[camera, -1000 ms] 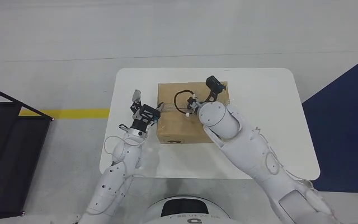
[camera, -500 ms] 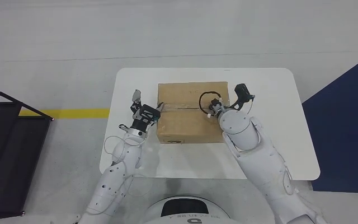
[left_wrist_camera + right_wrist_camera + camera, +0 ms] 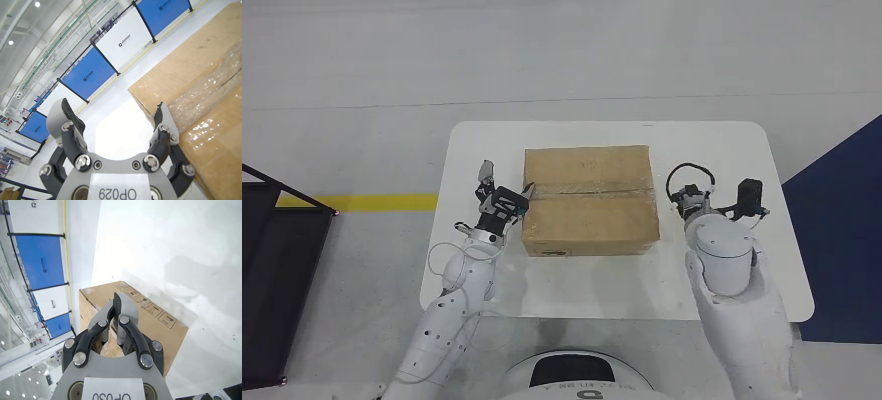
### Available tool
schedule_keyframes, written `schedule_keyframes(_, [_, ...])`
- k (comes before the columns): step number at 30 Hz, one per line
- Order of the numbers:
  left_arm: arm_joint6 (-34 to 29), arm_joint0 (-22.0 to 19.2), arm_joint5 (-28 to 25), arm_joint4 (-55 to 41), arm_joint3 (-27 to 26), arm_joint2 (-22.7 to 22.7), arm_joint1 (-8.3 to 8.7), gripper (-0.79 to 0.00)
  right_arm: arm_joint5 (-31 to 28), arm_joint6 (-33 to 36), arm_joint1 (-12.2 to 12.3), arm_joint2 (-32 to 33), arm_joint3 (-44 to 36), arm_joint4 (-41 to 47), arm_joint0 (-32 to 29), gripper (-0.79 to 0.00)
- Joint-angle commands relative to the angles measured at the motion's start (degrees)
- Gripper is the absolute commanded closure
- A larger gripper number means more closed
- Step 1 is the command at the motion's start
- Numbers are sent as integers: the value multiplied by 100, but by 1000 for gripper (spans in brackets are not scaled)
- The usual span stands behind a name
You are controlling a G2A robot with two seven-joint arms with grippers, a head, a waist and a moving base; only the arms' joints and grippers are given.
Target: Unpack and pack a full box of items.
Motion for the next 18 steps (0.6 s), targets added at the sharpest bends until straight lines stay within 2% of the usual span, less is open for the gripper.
schedule_keyframes(1, [0,0,0,0,0,0,0,-785,-264,-194,-49,221,-180,317,-152,0])
schedule_keyframes(4, [0,0,0,0,0,0,0,-785,-1392,-218,-119,380,-339,818,-457,0])
schedule_keyframes(7, [0,0,0,0,0,0,0,-785,-2514,-254,-161,410,-171,1008,-690,0])
schedule_keyframes(10, [122,112,167,-632,-319,-203,-8,-785,-3493,-96,-187,299,100,1046,-778,0])
schedule_keyframes(15, [607,517,80,-1631,-929,-787,45,-785,-4431,-180,-235,78,660,940,-587,0])
schedule_keyframes(18, [638,667,-42,-1840,-1034,-1174,96,-785,-4859,-382,-275,31,1012,1048,-426,0])
